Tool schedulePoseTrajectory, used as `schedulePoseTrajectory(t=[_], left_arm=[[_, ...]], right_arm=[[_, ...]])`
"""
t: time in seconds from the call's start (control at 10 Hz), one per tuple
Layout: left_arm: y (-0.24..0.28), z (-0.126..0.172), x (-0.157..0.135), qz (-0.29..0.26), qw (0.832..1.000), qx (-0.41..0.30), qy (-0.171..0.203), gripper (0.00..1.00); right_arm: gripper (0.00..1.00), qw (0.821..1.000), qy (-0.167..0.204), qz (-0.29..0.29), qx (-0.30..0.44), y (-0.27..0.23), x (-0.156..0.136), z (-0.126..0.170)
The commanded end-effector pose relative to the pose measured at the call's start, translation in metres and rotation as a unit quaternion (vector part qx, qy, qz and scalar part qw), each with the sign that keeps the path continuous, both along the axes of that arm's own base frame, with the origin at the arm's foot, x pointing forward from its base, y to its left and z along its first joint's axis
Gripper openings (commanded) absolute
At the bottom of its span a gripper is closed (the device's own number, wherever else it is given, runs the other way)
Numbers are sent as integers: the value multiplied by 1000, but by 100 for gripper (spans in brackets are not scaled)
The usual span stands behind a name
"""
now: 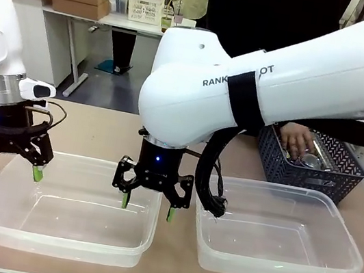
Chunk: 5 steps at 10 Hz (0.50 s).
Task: Sort the waste into each basket.
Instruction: Pick up the Organizing box on the left side of the table and lift it.
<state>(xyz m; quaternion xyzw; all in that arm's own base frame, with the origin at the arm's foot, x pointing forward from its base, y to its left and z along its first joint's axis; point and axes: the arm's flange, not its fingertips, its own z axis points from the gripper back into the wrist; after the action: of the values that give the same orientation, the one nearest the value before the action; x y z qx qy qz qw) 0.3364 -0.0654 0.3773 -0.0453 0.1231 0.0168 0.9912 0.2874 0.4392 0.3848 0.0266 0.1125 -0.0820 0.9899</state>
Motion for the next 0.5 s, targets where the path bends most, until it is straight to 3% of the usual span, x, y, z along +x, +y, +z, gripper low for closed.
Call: schedulePoseTrajectory(t=[0.0, 0.1, 0.2, 0.3, 0.4], left_arm=[[14, -53, -84, 9, 1000, 0, -24, 66], [14, -52, -84, 11, 999, 7, -33, 45], [16, -51, -84, 15, 999, 19, -38, 10], [19, -52, -84, 19, 999, 31, -35, 0], [24, -54, -85, 31, 998, 45, -38, 0]], right_arm=[[63, 999, -3, -8, -40, 7, 2, 2], [43, 999, -1, -18, -49, 6, 1, 1], [5, 999, -7, -19, -46, 7, -1, 2], [0, 999, -17, -24, -46, 7, -2, 3], [0, 998, -23, -22, -47, 8, -3, 3]])
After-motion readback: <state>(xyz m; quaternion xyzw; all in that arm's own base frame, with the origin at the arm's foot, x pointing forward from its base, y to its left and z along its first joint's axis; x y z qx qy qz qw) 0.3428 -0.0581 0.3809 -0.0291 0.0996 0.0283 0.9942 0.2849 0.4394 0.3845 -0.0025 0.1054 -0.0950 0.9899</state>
